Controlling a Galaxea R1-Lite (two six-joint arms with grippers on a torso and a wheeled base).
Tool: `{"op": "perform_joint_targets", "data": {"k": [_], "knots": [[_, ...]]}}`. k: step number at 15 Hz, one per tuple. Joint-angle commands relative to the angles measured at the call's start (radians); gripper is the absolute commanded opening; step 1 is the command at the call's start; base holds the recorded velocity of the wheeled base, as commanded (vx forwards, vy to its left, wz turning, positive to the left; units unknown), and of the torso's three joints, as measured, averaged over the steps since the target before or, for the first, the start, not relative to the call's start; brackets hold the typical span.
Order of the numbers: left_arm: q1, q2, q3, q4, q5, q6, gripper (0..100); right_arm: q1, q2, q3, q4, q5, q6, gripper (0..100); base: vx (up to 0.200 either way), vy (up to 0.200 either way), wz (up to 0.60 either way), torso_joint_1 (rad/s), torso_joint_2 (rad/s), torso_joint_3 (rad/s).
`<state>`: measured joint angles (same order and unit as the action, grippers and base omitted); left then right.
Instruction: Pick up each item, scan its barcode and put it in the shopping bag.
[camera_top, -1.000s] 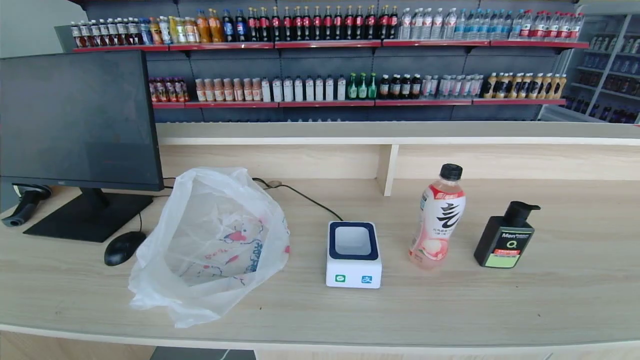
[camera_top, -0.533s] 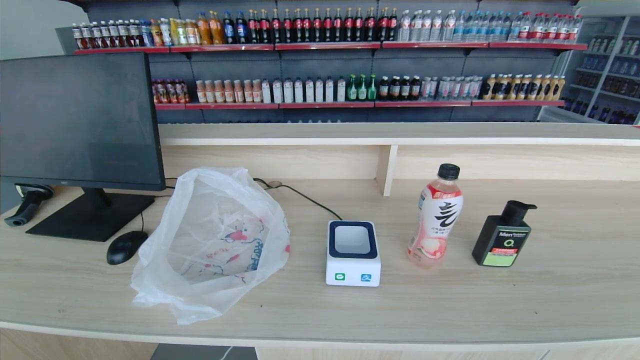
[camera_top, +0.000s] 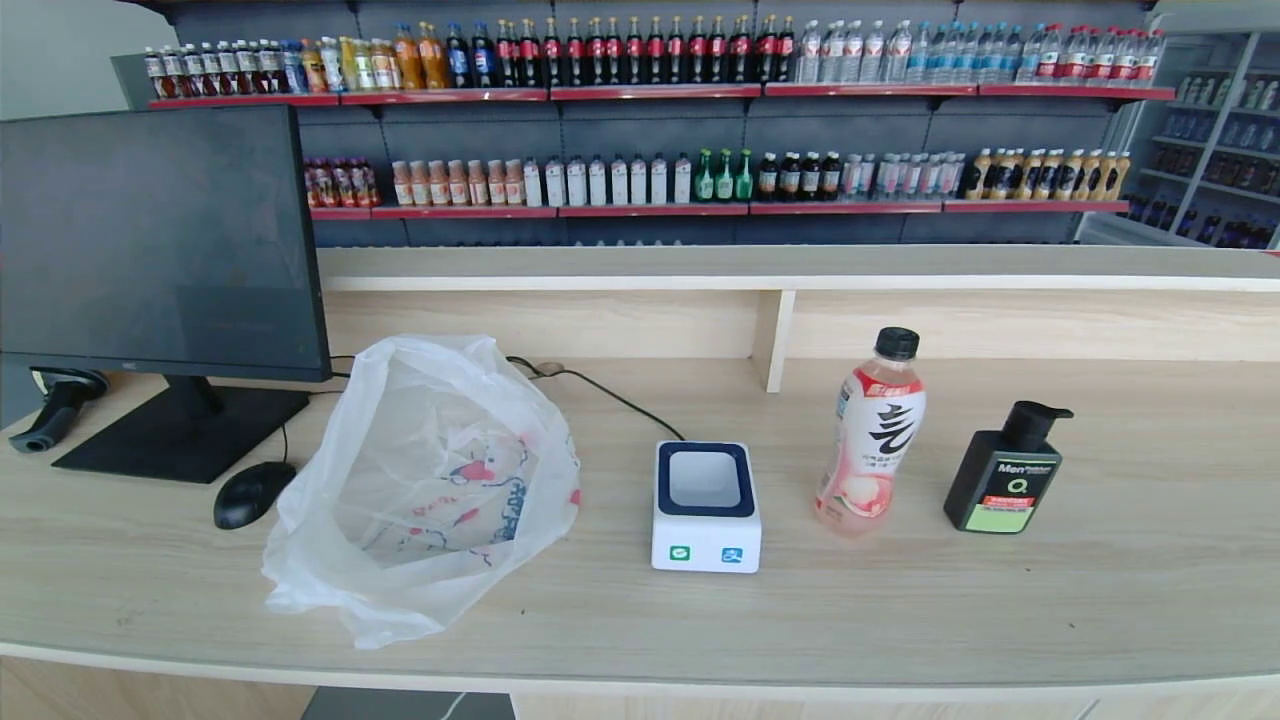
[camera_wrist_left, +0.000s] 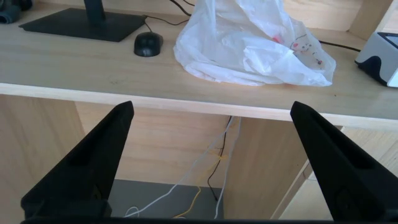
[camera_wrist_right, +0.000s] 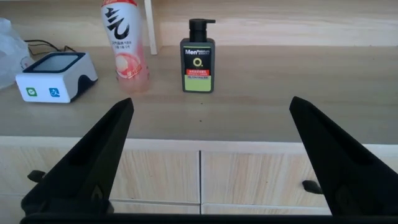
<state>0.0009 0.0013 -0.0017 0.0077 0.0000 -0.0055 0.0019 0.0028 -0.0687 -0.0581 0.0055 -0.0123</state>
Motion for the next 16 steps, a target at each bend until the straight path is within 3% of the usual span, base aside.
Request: {"op": "perform_joint_targets", "data": {"k": [1,3,5,9,12,13,14,16], "knots": [[0.001,0.000,0.000,0.000,0.000,-0.001,100,0.009,0.085,-0.066,-0.008,-0.004,-0.006,100,0.000,0.000,0.00,0.000,0.00,0.000],[0.001,0.000,0.000,0.000,0.000,-0.001,100,0.009,0.218,-0.131,-0.075,-0.004,-0.006,100,0.000,0.000,0.00,0.000,0.00,0.000],[0.001,0.000,0.000,0.000,0.000,-0.001,100,0.009,0.385,-0.135,-0.259,-0.006,-0.005,100,0.000,0.000,0.00,0.000,0.00,0.000],[-0.001,-0.001,0.000,0.000,0.000,-0.001,100,0.009,0.807,-0.125,-0.783,-0.004,-0.009,100,0.000,0.000,0.00,0.000,0.00,0.000],[-0.001,0.000,0.000,0.000,0.000,-0.001,100,0.046,1.027,-0.154,-1.076,0.030,-0.087,100,0.000,0.000,0.00,0.000,0.00,0.000],[0.001,-0.001,0.000,0.000,0.000,-0.001,100,0.067,1.188,-0.146,-1.312,0.030,-0.100,100,0.000,0.000,0.00,0.000,0.00,0.000],[0.001,0.000,0.000,0.000,0.000,-0.001,100,0.066,1.280,-0.160,-1.448,0.030,-0.101,100,0.000,0.000,0.00,0.000,0.00,0.000],[0.001,-0.001,0.000,0.000,0.000,-0.001,100,0.067,1.362,-0.212,-1.513,0.028,-0.110,100,0.000,0.000,0.00,0.000,0.00,0.000]]}}
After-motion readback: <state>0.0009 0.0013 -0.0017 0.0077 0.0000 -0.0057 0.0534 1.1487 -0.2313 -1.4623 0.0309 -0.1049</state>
